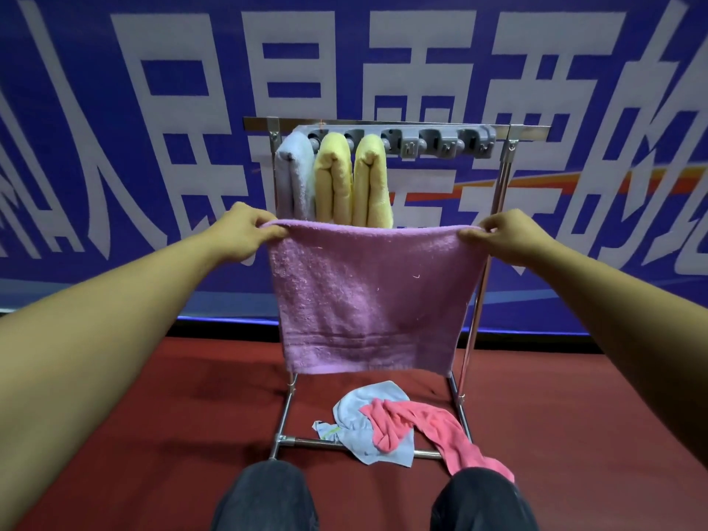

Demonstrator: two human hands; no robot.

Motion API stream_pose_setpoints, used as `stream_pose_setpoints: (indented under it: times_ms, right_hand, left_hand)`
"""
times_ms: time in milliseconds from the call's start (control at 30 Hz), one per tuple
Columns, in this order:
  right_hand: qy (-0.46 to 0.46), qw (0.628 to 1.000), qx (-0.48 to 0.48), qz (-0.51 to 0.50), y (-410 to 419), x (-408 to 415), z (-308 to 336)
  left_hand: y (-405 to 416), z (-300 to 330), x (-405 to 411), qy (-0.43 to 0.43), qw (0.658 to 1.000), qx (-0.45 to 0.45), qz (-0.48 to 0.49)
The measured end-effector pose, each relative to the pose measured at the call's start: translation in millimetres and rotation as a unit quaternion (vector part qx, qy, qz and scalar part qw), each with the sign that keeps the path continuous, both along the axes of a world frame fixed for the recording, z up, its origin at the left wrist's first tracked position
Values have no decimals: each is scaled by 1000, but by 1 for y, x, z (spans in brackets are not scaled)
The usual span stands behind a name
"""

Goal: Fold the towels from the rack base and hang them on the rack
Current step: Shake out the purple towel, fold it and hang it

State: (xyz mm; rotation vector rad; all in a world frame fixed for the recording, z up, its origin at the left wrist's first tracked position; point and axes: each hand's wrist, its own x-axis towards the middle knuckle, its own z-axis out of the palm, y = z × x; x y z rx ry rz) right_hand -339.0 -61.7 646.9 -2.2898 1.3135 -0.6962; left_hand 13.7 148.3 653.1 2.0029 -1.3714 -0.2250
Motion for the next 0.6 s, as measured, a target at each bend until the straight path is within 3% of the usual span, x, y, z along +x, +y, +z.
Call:
stream_pose_setpoints:
  times_ms: [133,200,367,500,600]
  right_hand:
    - [-177,983,46,-5,2,-1,-8]
    - [-250,967,54,-21,7,1,-13]
    - [-350,932,91,-28,11,4,-30]
    - [-386,906,167,42,5,1,-46]
    - [-357,922,145,45,-1,-2,-58]
  left_hand:
    - [-3,-10,-3,209,965,-151,47]
    - [-6,-16,-6,262,942,-202,61]
    - [-10,-28,-7,270,921,-256,112]
    - [-8,-41,1,222,939,-241,106]
    - [-8,-55,16,183,955,-217,90]
